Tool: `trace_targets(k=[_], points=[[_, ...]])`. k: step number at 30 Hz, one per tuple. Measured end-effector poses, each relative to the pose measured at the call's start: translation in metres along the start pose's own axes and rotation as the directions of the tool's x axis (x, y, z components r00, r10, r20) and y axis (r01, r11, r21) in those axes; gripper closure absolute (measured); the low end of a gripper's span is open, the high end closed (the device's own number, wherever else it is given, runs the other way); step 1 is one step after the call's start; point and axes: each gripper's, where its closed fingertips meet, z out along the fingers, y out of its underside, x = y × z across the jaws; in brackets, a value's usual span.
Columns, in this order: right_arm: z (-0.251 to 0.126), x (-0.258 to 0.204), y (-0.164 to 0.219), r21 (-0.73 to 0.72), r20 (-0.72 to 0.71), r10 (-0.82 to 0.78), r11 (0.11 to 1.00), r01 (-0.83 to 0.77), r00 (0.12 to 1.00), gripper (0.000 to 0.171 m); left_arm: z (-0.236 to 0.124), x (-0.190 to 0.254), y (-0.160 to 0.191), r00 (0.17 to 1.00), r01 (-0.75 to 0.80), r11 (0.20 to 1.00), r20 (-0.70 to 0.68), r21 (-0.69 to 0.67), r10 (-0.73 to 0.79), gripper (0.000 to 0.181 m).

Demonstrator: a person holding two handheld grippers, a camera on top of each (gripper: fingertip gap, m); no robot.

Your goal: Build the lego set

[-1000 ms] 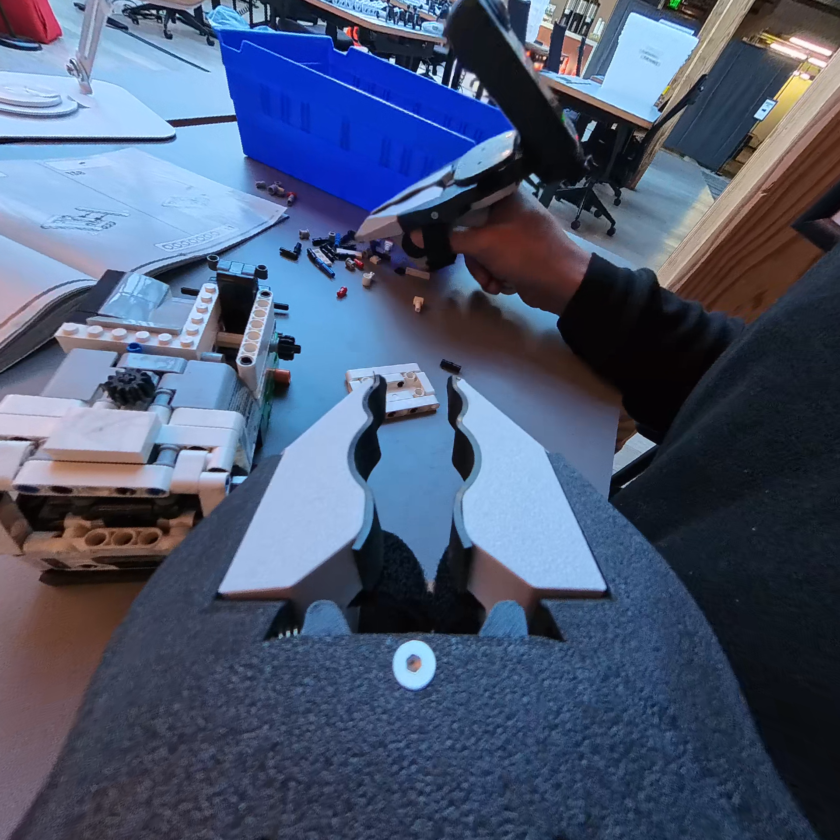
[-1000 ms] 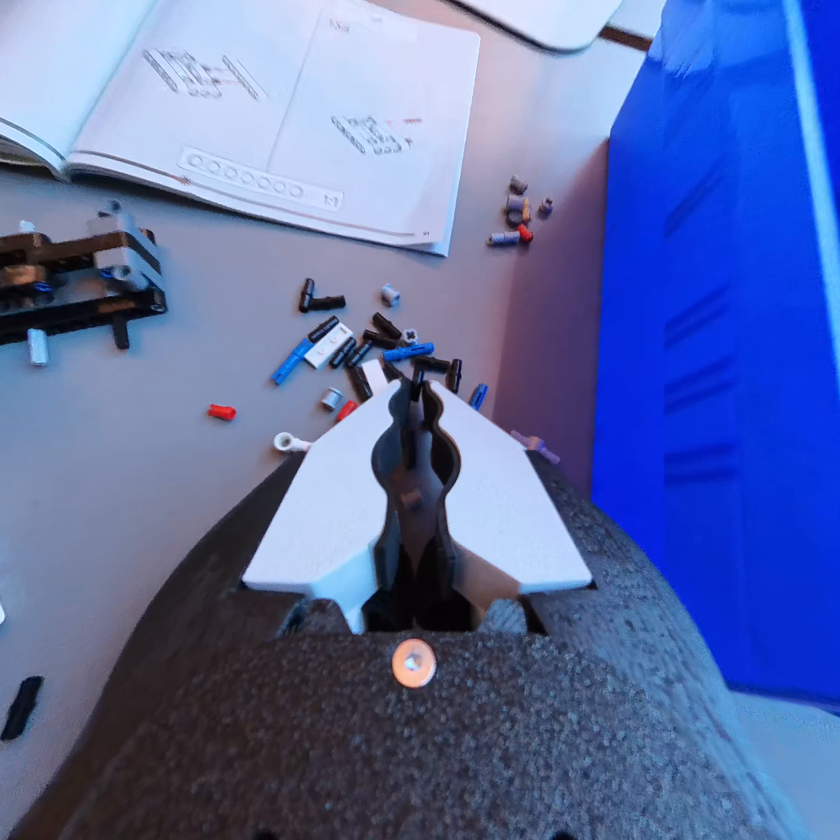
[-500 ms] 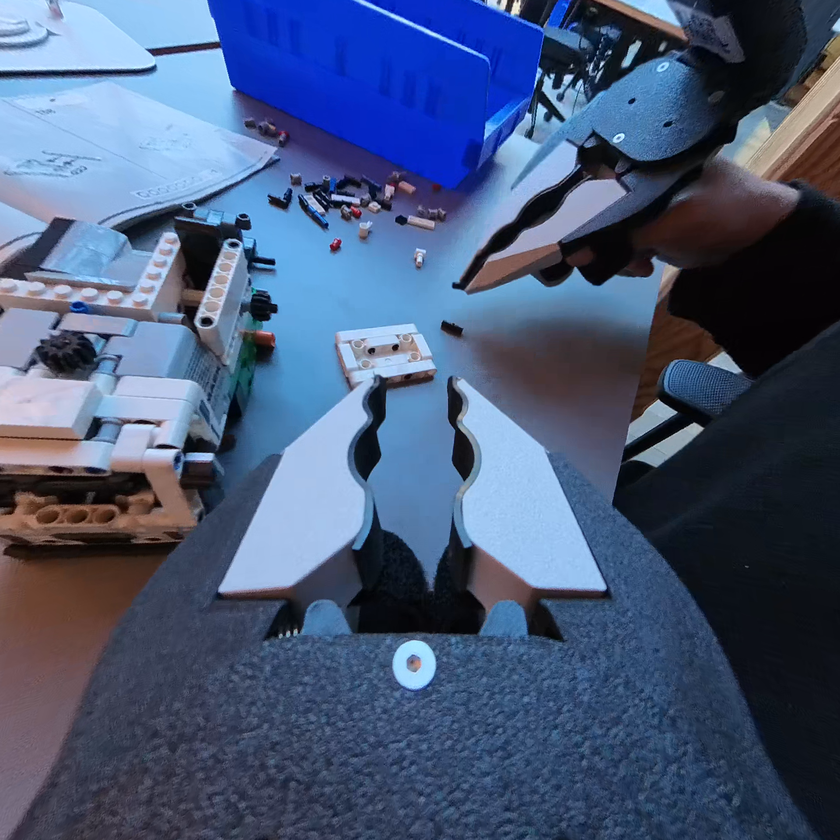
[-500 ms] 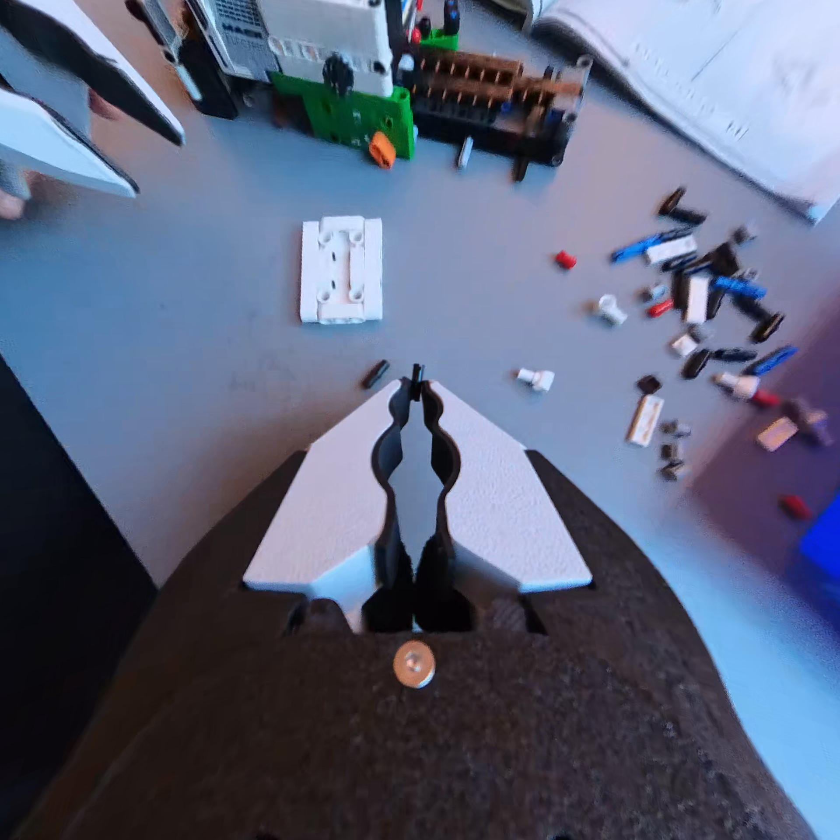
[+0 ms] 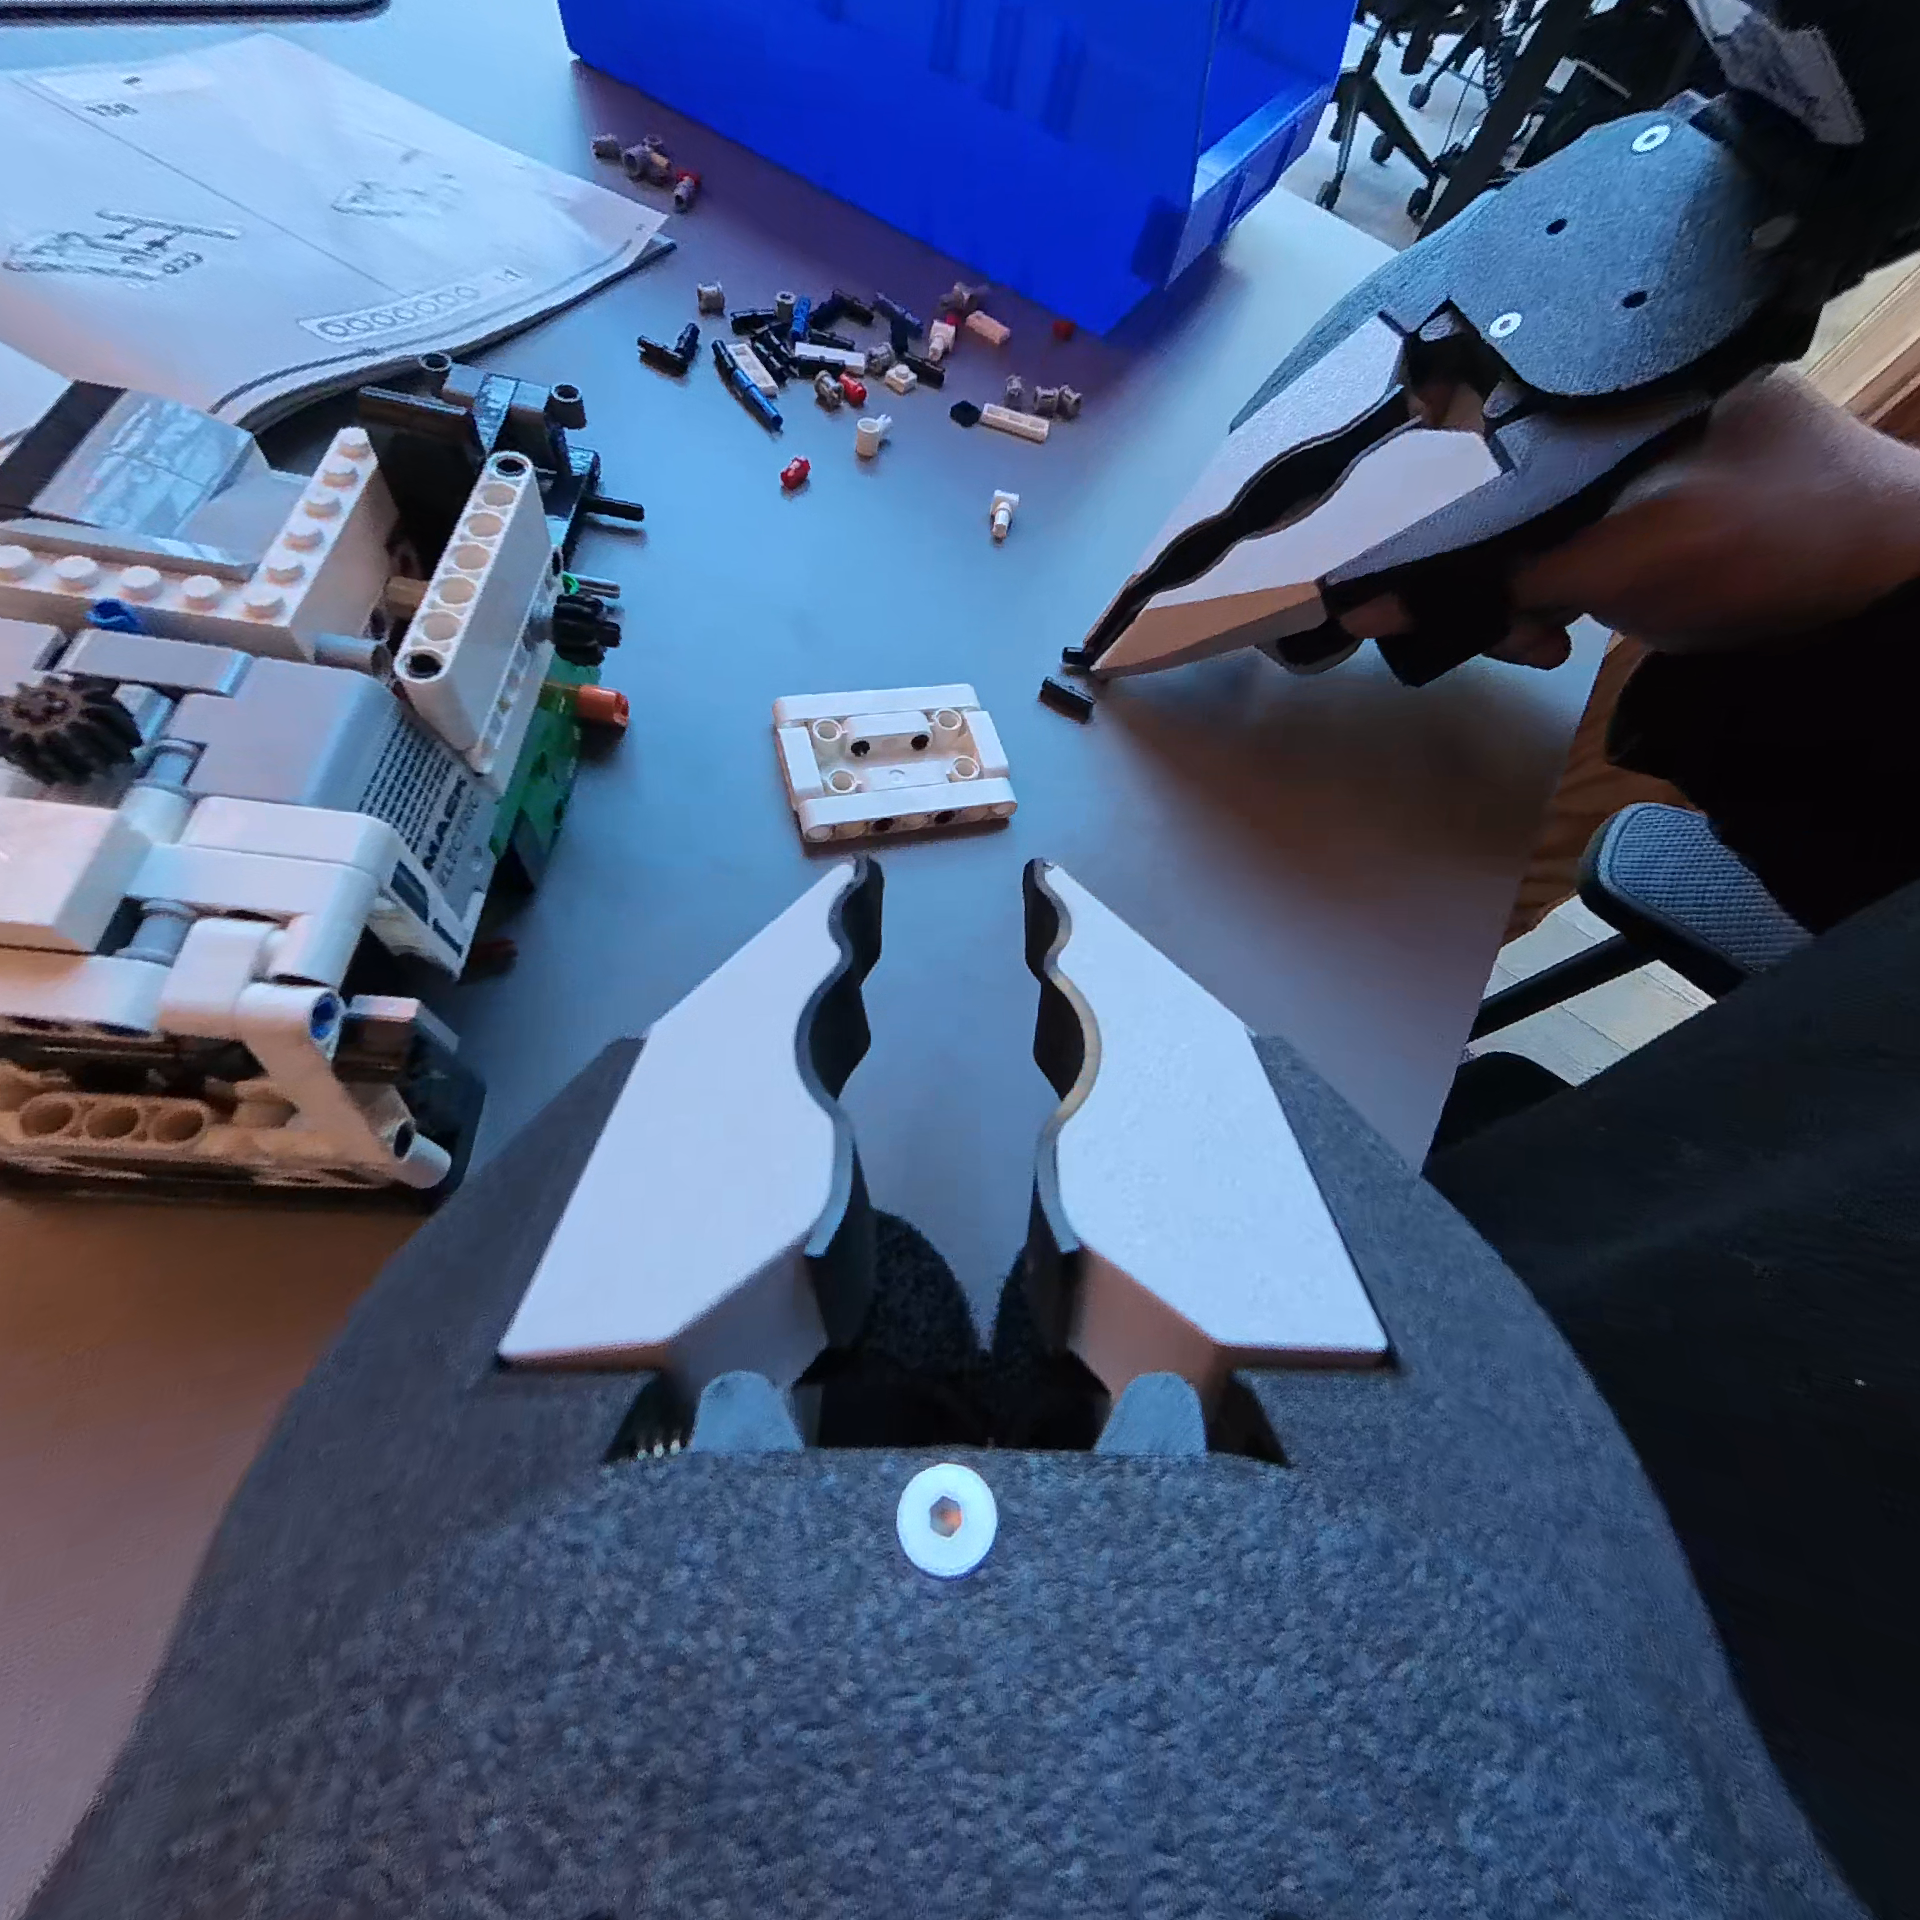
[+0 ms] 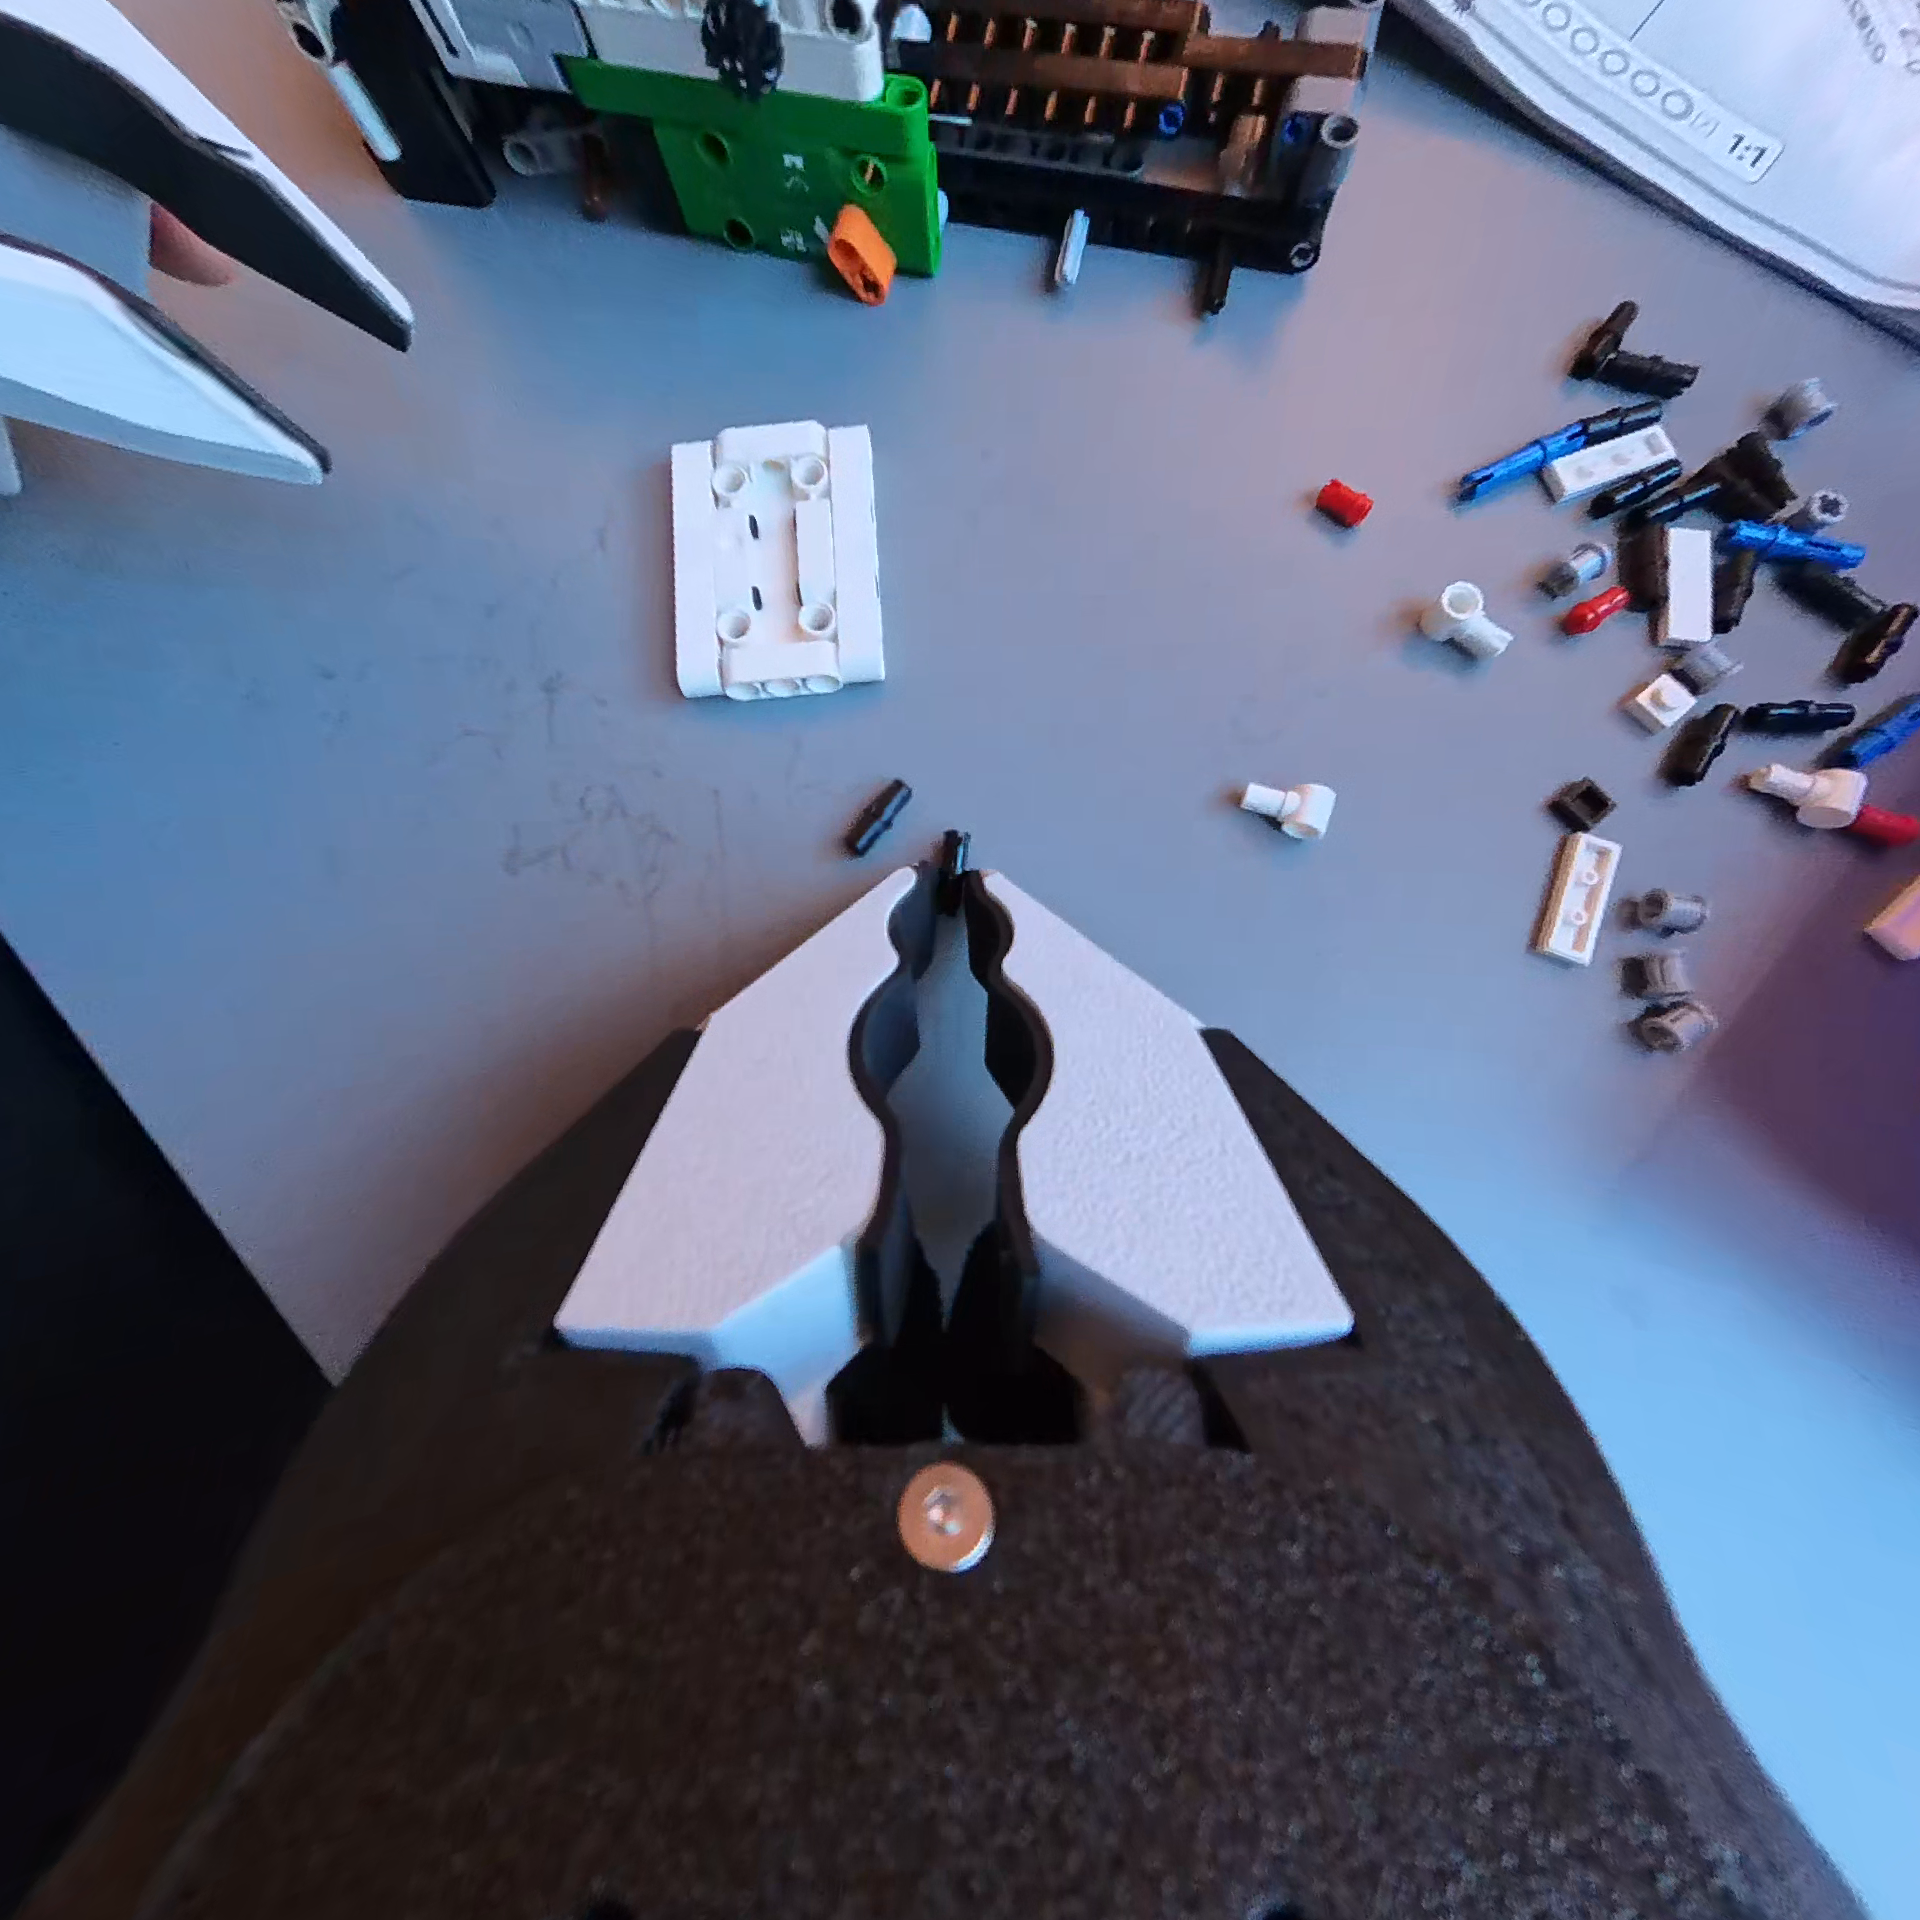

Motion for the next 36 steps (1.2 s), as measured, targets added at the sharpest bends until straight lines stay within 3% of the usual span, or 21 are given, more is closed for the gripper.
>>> trace_targets(k=[6,15,28,36], points=[[0.003,-0.002,-0.005,0.022,0.014,0.015,1.0,-0.016,1.0,0.162,0.011,-0.005,0.004,0.999,0.036,0.998,0.042,-0.045,-0.034,0.148],[-0.013,0.011,-0.019,0.146,0.042,0.106,0.983,-0.111,0.993,0.157,0.052,-0.018,0.004,0.979,-0.038,0.986,0.194,-0.162,0.069,0.112],[-0.02,0.009,-0.019,0.209,0.119,0.103,0.97,-0.126,0.988,0.158,0.067,-0.021,0.003,0.961,-0.031,0.977,0.262,-0.209,0.087,0.122],[-0.018,0.042,-0.046,0.307,0.033,0.139,0.941,-0.143,0.99,0.158,0.063,-0.021,-0.003,0.968,-0.048,0.984,0.233,-0.173,0.089,0.123]])
